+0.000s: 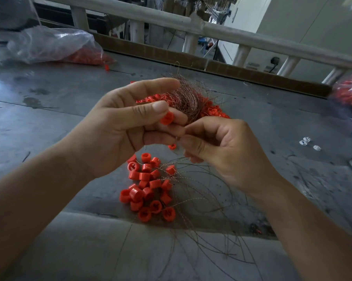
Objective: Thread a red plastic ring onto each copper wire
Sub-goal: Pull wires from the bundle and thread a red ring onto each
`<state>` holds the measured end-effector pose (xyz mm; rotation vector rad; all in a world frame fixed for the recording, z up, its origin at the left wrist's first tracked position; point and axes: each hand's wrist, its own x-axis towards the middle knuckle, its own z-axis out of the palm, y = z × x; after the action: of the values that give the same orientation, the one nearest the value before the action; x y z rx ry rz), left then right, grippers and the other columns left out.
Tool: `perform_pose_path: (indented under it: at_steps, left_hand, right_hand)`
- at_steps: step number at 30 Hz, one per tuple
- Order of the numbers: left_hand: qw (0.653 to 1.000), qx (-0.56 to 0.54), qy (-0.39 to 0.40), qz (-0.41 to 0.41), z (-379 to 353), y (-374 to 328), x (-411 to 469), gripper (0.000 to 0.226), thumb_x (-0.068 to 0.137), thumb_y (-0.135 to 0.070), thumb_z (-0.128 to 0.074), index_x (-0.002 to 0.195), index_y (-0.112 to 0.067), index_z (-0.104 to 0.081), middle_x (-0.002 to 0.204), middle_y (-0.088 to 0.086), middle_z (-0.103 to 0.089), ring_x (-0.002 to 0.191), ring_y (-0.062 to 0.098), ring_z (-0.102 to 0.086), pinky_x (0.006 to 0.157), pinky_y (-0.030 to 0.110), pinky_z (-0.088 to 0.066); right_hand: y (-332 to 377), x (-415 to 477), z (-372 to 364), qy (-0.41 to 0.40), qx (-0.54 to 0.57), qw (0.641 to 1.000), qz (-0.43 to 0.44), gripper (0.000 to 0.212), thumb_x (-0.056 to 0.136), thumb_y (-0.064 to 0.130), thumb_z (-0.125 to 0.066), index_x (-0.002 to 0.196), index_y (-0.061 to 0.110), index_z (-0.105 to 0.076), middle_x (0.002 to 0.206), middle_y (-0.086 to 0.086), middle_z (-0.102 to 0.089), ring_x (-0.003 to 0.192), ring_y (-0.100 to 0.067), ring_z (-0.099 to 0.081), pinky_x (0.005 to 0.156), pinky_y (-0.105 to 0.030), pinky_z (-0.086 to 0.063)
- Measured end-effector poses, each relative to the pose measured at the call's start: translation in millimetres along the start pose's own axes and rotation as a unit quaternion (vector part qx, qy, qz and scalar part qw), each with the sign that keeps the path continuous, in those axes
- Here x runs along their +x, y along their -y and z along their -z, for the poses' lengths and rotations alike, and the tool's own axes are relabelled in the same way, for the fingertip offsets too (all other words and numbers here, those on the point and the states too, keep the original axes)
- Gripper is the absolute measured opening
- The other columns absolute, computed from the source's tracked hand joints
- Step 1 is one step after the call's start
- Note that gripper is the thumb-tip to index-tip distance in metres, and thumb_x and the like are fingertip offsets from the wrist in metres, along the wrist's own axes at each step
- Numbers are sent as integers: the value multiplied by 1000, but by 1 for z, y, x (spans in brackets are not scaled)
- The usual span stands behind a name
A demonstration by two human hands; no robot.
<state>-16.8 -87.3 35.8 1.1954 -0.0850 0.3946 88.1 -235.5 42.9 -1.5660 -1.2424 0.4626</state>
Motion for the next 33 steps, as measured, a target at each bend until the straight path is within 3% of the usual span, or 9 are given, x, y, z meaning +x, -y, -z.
perform_pose_path:
  at_steps: [4,8,13,15,18,21,24,28,33]
  left_hand:
    - [1000,10,9,-10,4,-3,0,50,52,-12,-75,102,-12,-70,81,8,-72,63,17,-68,54,20,-53]
    - [999,32,-21,6,4,-4,1,42,50,2,-57,85,-12,-74,75,4,-69,54,13,-62,48,18,-49]
    - [990,130,-61,12,3,-4,0,17,51,-5,-74,66,-12,-72,59,4,-64,51,9,-60,47,16,-49]
    - [975,206,-80,13,6,-6,0,23,44,-16,-78,66,-14,-71,63,6,-67,53,11,-63,48,17,-51]
    - [918,387,-90,7,12,-4,0,28,45,-32,-73,72,-23,-72,69,-2,-71,59,8,-65,58,16,-54]
    - [867,495,-30,49,12,3,0,29,57,-14,-79,71,-39,-69,61,-16,-68,53,-4,-61,55,8,-48]
    - [836,543,14,81,12,8,-1,27,63,-12,-77,64,-37,-68,56,-20,-64,47,-7,-56,46,4,-39]
    - [823,560,21,94,14,9,-1,21,63,-15,-78,54,-31,-68,47,-22,-59,42,-8,-50,44,4,-36]
    - [836,535,23,119,12,8,-1,6,57,-38,-71,62,-40,-70,57,-19,-65,49,-6,-57,47,6,-40]
  right_hand:
    - [4,1,9,-54,-31,998,19,9,77,26,-61,73,18,-64,52,13,-58,45,2,-51,45,-7,-37]
    - [4,1,15,-68,-62,996,10,12,81,14,-64,70,18,-64,50,12,-55,42,1,-45,43,-7,-33]
    - [2,1,17,-53,-99,994,-3,16,82,11,-65,69,21,-63,46,18,-53,41,2,-48,42,-7,-33]
    - [0,2,19,-53,-113,992,-13,17,81,11,-65,69,22,-63,48,18,-55,43,2,-49,43,-8,-34]
    - [-4,3,22,-40,-153,987,-40,15,77,13,-70,68,22,-63,55,14,-57,51,2,-50,50,-13,-41]
    - [-7,4,23,13,-212,973,-89,15,76,15,-72,66,23,-63,58,12,-58,55,4,-51,55,-13,-44]
    - [-8,3,21,61,-252,959,-116,17,76,19,-72,64,27,-62,57,13,-57,56,9,-52,52,-7,-40]
    - [-9,2,21,76,-267,952,-129,17,75,22,-73,64,27,-61,55,15,-55,57,10,-52,53,-7,-40]
    - [-11,2,21,100,-288,941,-145,12,76,30,-71,67,27,-64,60,15,-57,61,11,-51,53,-8,-40]
